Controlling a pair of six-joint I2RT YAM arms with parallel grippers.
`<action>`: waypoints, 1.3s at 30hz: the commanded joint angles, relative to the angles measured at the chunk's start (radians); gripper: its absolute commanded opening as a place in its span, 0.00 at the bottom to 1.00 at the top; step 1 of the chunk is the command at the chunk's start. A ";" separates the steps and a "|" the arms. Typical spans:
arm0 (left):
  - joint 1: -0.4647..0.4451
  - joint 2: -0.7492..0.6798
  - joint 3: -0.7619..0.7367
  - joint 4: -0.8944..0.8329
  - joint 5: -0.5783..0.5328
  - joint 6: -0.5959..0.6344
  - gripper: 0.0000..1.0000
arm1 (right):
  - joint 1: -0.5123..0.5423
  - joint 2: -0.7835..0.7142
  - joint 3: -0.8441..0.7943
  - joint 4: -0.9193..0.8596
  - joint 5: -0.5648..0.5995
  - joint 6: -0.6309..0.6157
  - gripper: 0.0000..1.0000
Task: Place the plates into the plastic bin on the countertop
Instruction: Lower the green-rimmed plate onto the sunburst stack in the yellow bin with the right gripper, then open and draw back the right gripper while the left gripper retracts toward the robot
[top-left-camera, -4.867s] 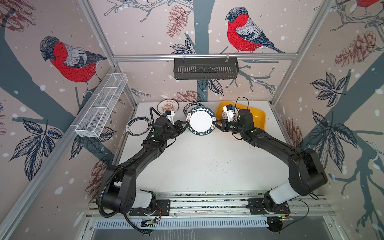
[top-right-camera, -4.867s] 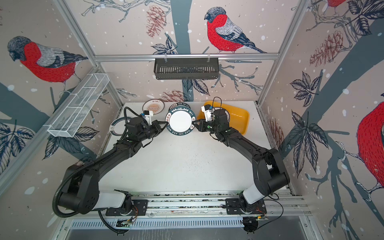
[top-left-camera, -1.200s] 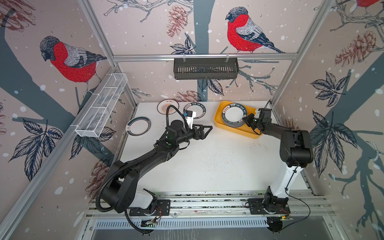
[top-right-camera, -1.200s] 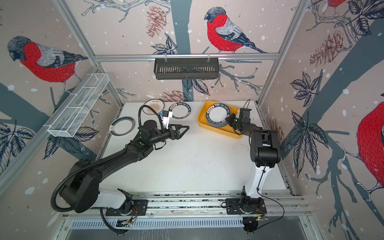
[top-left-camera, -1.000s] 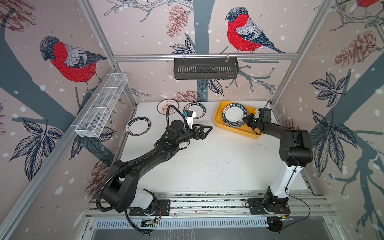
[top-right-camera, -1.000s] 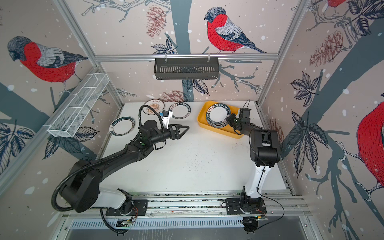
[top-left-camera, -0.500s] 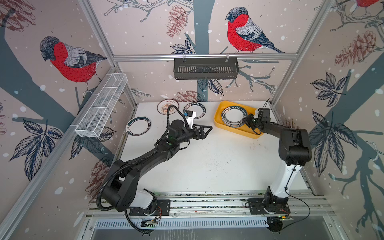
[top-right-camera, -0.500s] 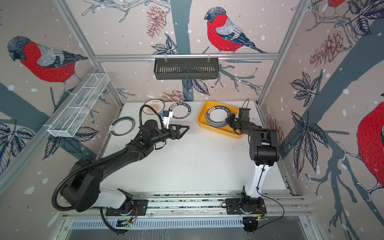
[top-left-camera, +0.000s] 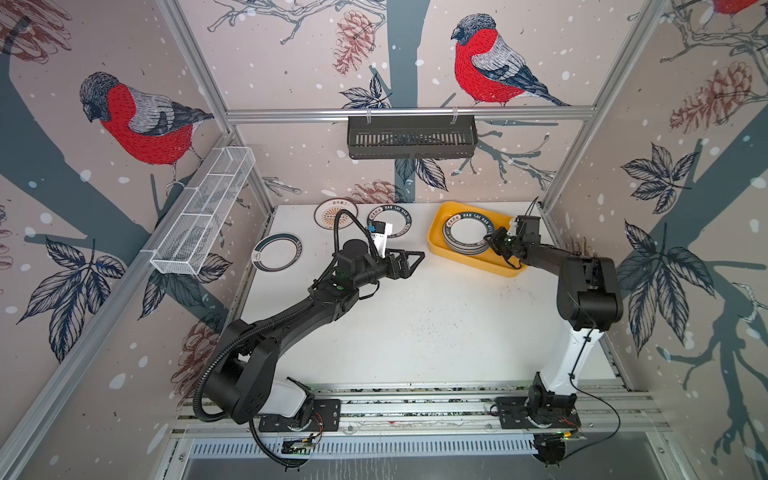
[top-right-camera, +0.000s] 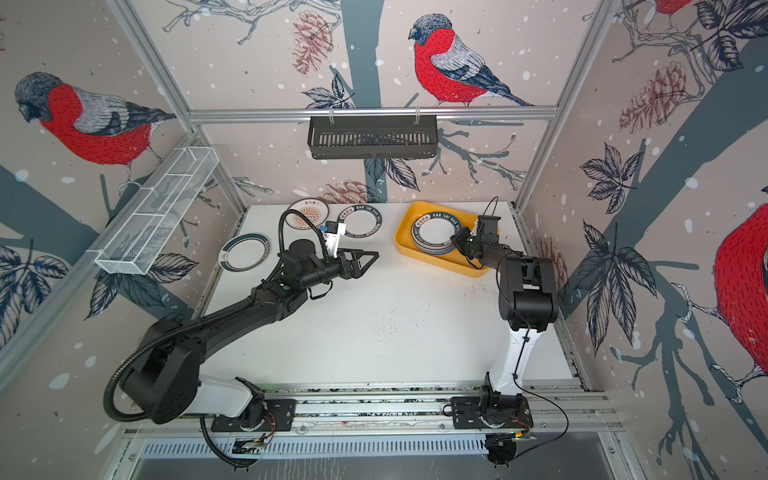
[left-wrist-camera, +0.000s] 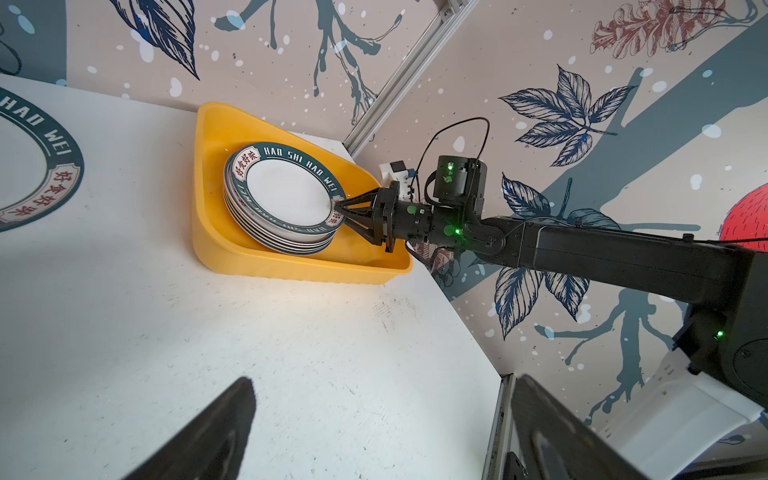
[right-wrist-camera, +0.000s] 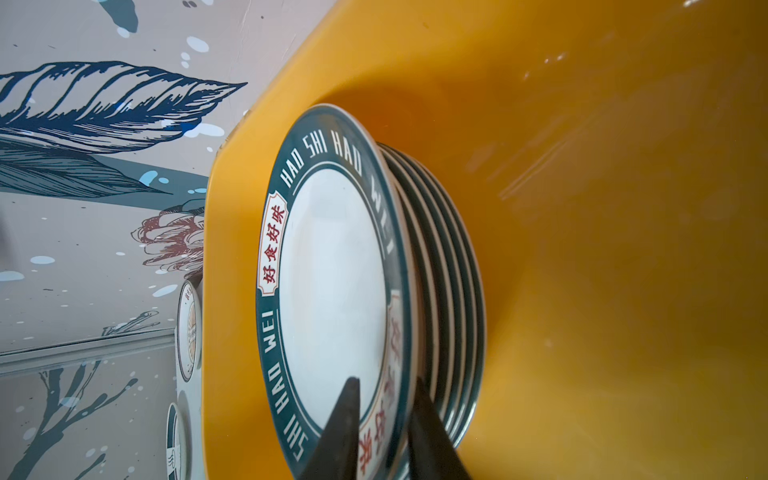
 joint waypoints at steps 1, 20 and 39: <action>0.000 0.004 0.002 0.017 -0.006 0.011 0.96 | 0.002 0.002 0.006 0.010 -0.001 -0.009 0.23; 0.001 0.005 -0.006 0.017 -0.005 0.007 0.96 | 0.006 -0.021 -0.007 -0.002 0.009 -0.015 0.33; -0.001 0.004 -0.010 0.013 -0.007 0.011 0.96 | 0.006 -0.048 -0.018 -0.029 0.036 -0.034 0.40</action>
